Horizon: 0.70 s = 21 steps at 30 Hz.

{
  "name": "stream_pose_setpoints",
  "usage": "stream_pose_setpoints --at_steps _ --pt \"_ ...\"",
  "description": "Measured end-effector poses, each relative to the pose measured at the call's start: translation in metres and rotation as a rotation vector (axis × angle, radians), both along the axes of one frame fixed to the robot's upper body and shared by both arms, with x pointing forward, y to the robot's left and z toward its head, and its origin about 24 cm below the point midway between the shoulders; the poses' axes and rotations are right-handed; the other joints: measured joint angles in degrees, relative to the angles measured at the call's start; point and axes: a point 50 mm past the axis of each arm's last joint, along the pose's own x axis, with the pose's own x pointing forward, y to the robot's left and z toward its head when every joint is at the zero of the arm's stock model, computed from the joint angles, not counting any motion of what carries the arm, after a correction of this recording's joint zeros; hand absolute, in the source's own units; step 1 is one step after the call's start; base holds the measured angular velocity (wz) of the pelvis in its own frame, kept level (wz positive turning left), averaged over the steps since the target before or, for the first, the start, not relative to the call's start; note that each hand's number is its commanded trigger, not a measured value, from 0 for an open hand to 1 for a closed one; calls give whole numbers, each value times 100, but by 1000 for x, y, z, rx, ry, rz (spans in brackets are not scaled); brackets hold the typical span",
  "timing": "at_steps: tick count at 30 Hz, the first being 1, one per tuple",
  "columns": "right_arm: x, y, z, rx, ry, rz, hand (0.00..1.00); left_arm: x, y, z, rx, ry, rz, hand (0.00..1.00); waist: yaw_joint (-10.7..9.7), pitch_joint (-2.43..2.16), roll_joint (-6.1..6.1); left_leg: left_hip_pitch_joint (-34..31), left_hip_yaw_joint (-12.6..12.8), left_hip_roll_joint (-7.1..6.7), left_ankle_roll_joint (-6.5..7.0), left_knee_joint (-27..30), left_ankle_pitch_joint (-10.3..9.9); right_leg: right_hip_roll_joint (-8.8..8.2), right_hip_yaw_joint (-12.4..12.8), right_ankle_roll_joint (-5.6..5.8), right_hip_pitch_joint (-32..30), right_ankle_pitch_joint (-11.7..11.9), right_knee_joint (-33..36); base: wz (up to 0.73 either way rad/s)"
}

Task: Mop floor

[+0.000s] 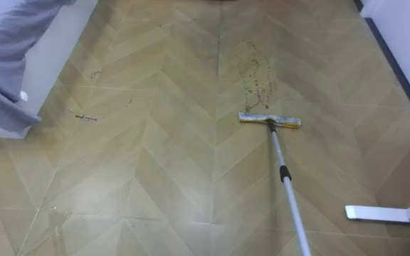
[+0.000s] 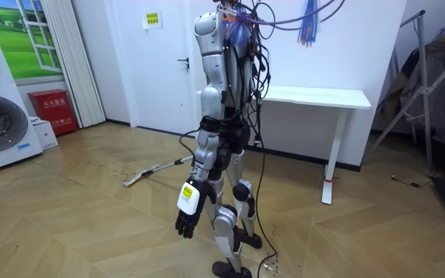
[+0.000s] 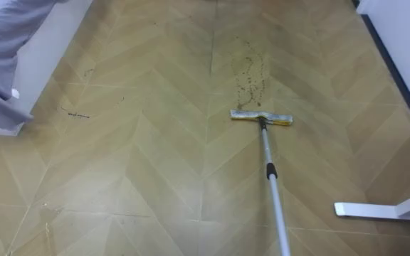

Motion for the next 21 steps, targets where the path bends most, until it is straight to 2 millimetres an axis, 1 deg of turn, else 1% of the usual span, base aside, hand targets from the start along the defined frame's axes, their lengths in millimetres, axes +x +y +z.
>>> stream_pose_setpoints --at_steps 12,21 --pt "-1 0 0 0 3 -5 100 -1 0 0 -2 7 2 0 4 -2 3 6 -6 1 0 25 0 -2 -6 0 19 0 6 0" --pt "-1 0 0 1 2 -7 100 -3 0 0 -2 12 2 0 7 6 -3 -7 -6 1 0 19 0 -1 -4 0 -49 0 1 0"
